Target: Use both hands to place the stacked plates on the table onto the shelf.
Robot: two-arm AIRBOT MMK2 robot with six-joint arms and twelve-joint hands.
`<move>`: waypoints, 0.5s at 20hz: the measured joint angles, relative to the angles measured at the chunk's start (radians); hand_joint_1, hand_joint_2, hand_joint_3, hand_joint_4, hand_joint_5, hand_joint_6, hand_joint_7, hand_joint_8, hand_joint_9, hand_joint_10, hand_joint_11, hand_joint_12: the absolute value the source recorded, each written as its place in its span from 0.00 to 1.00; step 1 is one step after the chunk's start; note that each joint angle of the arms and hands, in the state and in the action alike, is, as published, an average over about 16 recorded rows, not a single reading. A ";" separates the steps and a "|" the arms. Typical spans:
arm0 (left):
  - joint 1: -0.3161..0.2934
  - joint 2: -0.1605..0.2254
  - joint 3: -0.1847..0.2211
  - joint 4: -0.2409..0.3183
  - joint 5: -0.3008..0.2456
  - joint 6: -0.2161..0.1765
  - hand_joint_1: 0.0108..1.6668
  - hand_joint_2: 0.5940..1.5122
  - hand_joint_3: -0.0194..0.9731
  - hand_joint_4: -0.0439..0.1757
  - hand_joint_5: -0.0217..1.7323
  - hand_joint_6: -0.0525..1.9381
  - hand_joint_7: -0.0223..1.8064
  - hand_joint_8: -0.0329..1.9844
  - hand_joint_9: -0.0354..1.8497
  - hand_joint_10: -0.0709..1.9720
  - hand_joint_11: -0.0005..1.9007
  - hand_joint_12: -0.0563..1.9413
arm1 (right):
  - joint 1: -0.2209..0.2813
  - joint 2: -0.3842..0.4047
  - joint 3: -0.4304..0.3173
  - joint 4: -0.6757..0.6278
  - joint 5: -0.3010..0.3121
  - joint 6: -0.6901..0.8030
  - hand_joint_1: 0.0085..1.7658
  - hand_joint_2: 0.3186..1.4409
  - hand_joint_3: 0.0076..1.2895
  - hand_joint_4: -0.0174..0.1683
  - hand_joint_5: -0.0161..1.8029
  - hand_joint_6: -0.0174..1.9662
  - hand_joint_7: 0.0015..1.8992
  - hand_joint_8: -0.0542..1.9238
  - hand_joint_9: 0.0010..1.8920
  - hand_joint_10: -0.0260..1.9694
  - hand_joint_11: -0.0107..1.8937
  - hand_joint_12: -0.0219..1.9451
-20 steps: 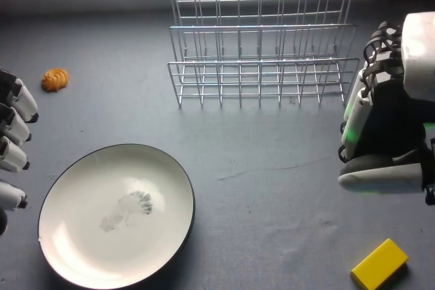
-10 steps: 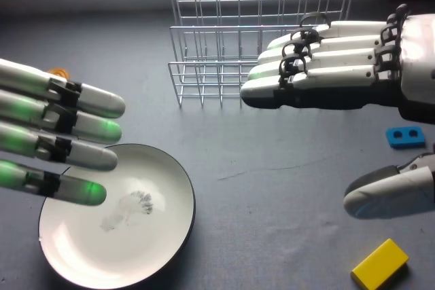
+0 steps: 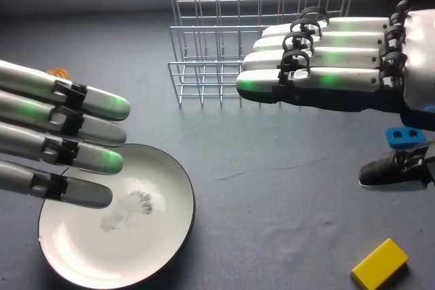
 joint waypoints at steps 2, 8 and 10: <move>0.003 0.000 -0.002 0.000 0.004 0.000 0.00 0.59 0.04 0.20 0.04 0.04 0.03 0.02 0.03 0.04 0.01 0.02 | -0.003 0.000 0.000 0.000 0.009 -0.022 0.67 0.58 0.01 0.08 0.02 0.02 0.01 0.03 0.01 0.02 0.02 0.02; 0.011 0.003 -0.019 0.012 0.036 -0.013 0.00 0.59 0.04 0.20 0.04 0.04 0.03 0.03 0.03 0.04 0.01 0.02 | -0.017 -0.004 0.000 0.000 0.031 -0.080 0.75 0.57 0.01 0.08 0.02 0.02 0.01 0.03 0.01 0.02 0.02 0.05; 0.025 0.005 -0.025 0.016 0.053 -0.014 0.00 0.60 0.03 0.20 0.03 0.04 0.03 0.03 0.03 0.04 0.01 0.02 | -0.023 -0.006 0.000 0.000 0.036 -0.096 0.74 0.57 0.01 0.08 0.02 0.02 0.01 0.03 0.01 0.02 0.02 0.06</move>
